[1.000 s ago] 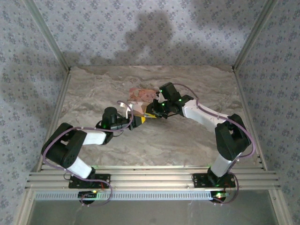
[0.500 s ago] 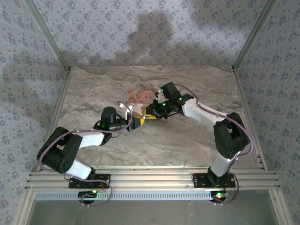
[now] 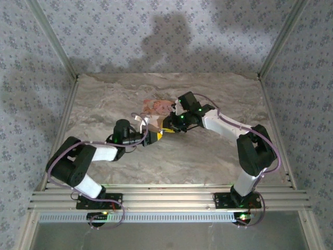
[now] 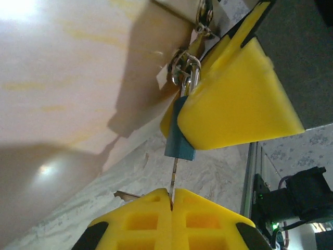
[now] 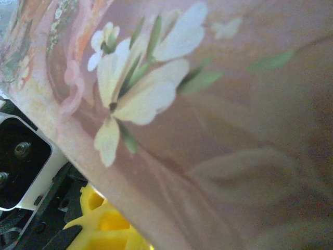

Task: Unlock a padlock with a key

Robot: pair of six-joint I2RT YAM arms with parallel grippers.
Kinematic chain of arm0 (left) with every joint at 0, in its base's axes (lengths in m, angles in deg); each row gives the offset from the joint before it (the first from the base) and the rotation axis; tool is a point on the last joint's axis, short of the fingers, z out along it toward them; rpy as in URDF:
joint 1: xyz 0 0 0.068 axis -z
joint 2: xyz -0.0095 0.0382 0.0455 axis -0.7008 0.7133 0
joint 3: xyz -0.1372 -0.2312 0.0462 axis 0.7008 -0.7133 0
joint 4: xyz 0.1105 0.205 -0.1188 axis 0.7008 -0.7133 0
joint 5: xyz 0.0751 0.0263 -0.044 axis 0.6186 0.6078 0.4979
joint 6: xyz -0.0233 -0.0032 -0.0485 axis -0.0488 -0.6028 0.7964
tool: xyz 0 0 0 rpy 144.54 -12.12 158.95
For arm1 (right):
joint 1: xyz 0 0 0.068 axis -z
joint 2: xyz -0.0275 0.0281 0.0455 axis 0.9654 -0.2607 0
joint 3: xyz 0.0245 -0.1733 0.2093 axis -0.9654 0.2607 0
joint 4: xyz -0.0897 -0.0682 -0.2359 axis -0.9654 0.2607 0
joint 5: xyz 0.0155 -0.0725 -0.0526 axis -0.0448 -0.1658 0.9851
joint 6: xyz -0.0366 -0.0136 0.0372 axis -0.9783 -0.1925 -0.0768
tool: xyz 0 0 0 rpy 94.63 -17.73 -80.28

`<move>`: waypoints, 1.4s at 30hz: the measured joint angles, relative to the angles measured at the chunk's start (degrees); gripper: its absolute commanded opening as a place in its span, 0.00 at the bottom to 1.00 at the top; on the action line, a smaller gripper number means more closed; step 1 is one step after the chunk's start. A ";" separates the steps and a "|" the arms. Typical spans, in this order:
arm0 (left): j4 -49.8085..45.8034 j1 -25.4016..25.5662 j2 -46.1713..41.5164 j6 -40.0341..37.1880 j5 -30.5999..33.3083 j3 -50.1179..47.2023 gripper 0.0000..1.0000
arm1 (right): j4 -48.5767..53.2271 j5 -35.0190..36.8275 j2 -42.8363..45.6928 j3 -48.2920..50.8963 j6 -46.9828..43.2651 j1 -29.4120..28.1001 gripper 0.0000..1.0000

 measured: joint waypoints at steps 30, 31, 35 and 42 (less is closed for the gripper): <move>-13.44 3.48 -5.11 -5.01 12.79 -0.57 0.00 | -1.51 10.25 -0.39 1.64 -2.80 -4.94 0.00; -14.97 3.80 -5.66 -6.67 13.46 -0.46 0.00 | -0.22 10.69 -0.74 0.90 -3.06 -5.35 0.00; -18.62 4.17 -6.91 -10.56 14.93 0.15 0.00 | 1.57 12.24 -1.38 -0.44 -3.39 -6.27 0.00; -5.73 0.00 -0.81 -0.33 8.61 -1.03 0.00 | -5.27 12.72 -1.14 2.54 -1.99 -6.21 0.00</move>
